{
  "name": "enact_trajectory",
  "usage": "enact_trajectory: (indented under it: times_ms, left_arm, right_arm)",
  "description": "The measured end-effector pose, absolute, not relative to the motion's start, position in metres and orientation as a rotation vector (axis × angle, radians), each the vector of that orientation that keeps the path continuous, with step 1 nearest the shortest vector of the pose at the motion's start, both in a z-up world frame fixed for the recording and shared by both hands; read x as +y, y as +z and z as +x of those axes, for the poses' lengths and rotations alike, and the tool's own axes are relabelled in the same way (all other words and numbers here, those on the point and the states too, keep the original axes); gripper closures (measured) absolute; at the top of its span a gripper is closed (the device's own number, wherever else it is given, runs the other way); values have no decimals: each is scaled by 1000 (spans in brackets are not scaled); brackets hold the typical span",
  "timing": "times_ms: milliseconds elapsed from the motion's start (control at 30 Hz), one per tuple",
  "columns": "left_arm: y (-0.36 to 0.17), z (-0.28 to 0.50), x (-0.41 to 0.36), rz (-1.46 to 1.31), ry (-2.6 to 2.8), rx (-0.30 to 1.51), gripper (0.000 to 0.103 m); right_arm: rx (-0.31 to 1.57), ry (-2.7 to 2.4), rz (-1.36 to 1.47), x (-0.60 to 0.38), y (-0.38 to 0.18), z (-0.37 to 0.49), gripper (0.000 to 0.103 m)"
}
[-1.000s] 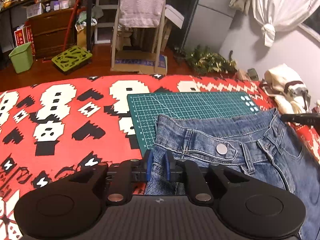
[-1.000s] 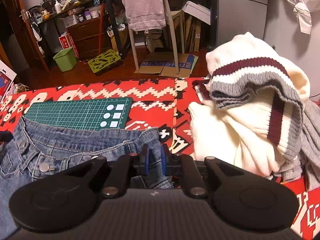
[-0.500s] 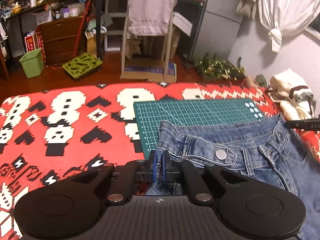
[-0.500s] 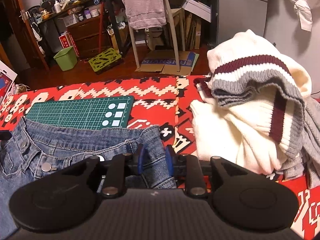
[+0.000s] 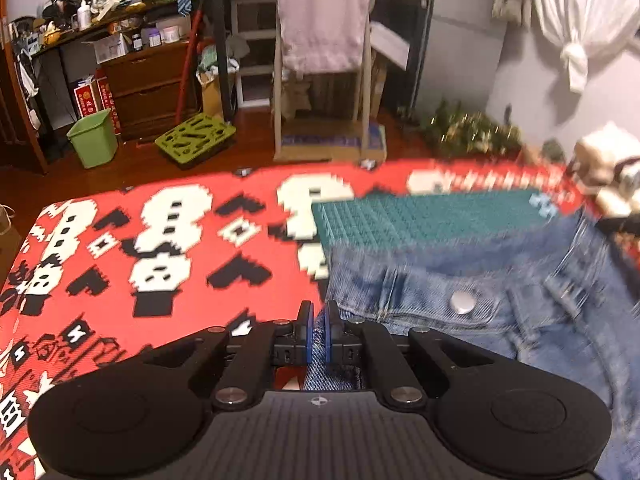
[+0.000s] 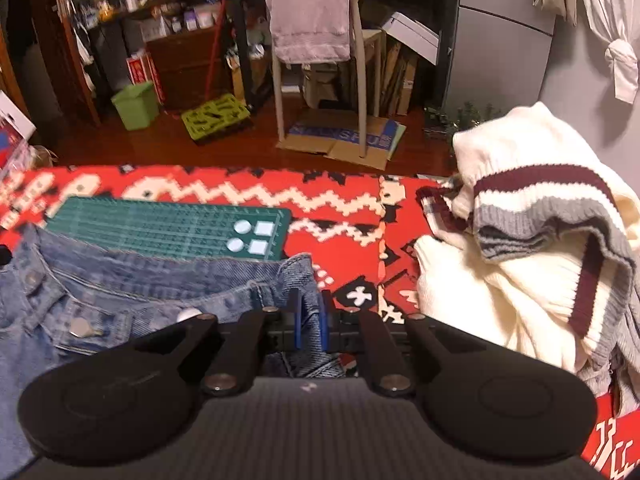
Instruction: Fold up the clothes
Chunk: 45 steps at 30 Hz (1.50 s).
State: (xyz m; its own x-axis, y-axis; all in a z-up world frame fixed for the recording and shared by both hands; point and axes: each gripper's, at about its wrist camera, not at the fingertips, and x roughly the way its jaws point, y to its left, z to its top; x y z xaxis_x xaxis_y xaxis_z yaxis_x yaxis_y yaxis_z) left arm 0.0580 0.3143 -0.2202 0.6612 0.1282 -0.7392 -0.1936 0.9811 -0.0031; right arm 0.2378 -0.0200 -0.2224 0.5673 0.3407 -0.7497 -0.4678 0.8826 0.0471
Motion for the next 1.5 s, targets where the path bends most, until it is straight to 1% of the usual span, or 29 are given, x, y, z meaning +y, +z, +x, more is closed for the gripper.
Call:
enact_trajectory:
  times_ms: [100,133,167,233,400,467,567,800,900,967,1000,1100,1133,1167,1233,1267,1300,1333,1367,1433,1500]
  left_arm:
    - [-218,56,317,-96,188,820,94]
    - [-217,54,319,-110,190,816,91]
    - [-215,54,323,-129,193,812,87]
    - [-212,55,331,-179,196,797,86]
    - [-204,68,335,-225,163,769,86]
    - [-209,79,328,-190,132,803,97]
    - [-215,92,318,-112,135,819,96]
    - [-218,106,323,-124,134,828,94]
    - [-210,106,326,-147,139,822,94]
    - [-199,100,333,-187,144,793,94]
    - [-194,97,336,-212,143,779,94]
    - [-176,81,343,-256,141,753,94]
    - [-171,74,344,-262,140,750,87]
    - [-167,67,343,-267,138,749,78]
    - [-159,50,340,-278,124,747,69]
    - [-156,41,337,-271,123,746,69]
    - [-154,32,332,-261,124,745,67]
    - [-153,23,328,-254,127,746,62]
    - [-152,15,323,-249,129,748,60]
    - [-153,-2,311,-254,126,755,58]
    - [-154,-18,299,-256,122,763,51]
  right_arm:
    - [857,466,-89,-29,-221,241,92]
    - [855,465,-71,-31,-219,242,91]
    - [844,469,-69,-33,-218,242,91]
    - [836,474,-66,-33,-216,245,89]
    - [862,484,-89,-20,-220,259,89]
    - [866,473,-112,-14,-225,262,89]
    - [868,461,-103,-10,-224,268,90]
    - [884,425,-75,-5,-220,279,89]
    - [870,432,-77,-3,-209,278,86]
    - [849,457,-73,-4,-197,271,74]
    - [837,473,-72,-5,-190,266,66]
    - [801,512,-84,-10,-169,246,58]
    - [788,524,-89,-12,-163,238,52]
    - [775,532,-91,-15,-157,229,48]
    - [752,547,-95,-24,-147,209,32]
    - [743,555,-99,-27,-143,198,28]
    - [736,563,-106,-30,-140,187,21]
    - [731,569,-113,-33,-138,175,15]
    - [727,576,-121,-35,-136,163,12]
    - [721,585,-131,-40,-135,140,2]
    - [717,591,-135,-46,-137,116,1]
